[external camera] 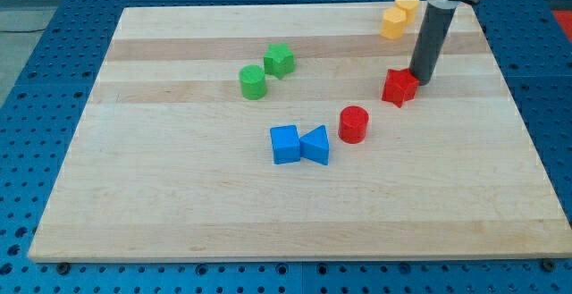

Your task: Push the red star towards the red circle

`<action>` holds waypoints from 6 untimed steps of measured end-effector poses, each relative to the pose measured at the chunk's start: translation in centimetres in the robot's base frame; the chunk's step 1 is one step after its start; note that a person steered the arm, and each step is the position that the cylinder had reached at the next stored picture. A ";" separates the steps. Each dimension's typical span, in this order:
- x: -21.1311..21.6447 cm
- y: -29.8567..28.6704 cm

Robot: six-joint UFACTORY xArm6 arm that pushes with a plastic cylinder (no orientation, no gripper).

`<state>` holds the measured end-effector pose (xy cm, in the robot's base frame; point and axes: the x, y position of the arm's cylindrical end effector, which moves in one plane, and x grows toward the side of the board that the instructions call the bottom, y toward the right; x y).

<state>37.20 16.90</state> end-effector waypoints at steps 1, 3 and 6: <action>0.0 -0.8; 0.7 -0.8; 3.4 -1.3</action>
